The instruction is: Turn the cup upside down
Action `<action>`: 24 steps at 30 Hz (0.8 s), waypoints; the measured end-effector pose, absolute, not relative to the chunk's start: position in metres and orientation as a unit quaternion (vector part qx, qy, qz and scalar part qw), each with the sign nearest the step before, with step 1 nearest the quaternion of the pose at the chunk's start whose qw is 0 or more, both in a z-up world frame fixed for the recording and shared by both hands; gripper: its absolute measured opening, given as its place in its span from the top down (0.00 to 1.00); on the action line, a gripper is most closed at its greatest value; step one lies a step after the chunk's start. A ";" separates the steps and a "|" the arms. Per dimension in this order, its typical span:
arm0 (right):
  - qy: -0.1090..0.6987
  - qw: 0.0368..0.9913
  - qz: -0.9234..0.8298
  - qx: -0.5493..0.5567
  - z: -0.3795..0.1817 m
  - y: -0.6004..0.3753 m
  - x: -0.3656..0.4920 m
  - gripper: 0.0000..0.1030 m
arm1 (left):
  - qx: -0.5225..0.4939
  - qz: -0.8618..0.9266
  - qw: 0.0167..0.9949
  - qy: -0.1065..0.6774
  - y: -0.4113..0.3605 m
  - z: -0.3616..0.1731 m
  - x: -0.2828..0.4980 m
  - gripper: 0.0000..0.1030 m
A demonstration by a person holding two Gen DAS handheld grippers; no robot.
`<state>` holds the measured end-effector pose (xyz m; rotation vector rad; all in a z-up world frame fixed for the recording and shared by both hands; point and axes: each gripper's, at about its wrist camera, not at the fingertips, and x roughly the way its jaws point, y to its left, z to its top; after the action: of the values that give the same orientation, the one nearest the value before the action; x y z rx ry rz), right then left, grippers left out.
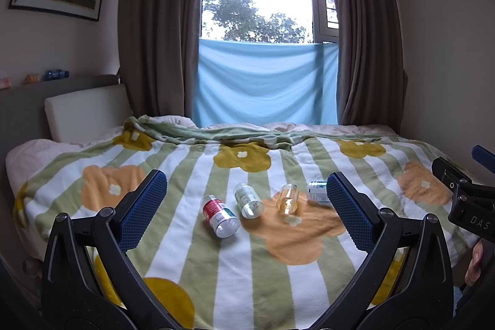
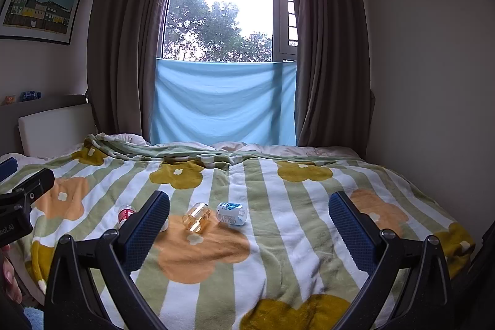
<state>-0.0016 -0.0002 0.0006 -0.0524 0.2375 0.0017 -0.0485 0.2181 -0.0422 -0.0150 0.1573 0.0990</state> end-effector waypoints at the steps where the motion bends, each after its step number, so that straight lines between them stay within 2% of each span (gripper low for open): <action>1: 0.118 0.993 0.001 -0.026 -0.001 0.001 0.000 0.00 | -0.008 0.049 0.996 0.078 0.218 -0.042 -0.049 0.00; 24: 0.114 0.993 0.002 -0.025 0.004 0.009 0.003 0.00 | -0.013 0.048 0.996 0.076 0.215 -0.041 -0.050 0.00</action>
<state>0.0033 0.0093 0.0041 -0.0511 0.2284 0.0041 -0.0498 0.2148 -0.0410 -0.0263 0.1529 0.0962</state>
